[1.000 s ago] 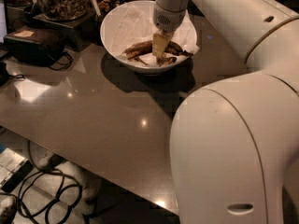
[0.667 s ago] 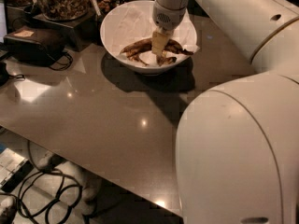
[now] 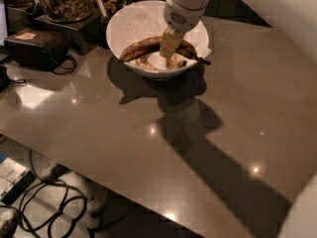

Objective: Pick banana from white bowl

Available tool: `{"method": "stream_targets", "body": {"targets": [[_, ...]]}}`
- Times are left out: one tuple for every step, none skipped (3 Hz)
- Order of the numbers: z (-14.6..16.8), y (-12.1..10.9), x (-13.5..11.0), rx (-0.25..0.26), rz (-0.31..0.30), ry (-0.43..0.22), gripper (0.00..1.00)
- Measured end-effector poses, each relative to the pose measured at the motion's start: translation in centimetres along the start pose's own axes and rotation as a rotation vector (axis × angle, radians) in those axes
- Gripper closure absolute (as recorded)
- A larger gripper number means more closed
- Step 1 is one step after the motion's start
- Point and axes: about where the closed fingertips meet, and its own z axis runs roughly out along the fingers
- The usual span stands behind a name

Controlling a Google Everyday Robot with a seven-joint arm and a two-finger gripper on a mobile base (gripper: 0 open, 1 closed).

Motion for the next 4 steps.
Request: {"method": "stream_targets", "body": {"targets": [[-0.1, 0.5, 0.2, -0.003, -0.008, 0.006, 1.00], [-0.9, 1.4, 0.1, 0.004, -0.018, 0.014, 1.00], [-3.7, 6.1, 1.2, -0.015, 0.010, 0.024, 1.00], [-3.7, 6.1, 1.2, -0.014, 0.011, 0.024, 1.00]]}}
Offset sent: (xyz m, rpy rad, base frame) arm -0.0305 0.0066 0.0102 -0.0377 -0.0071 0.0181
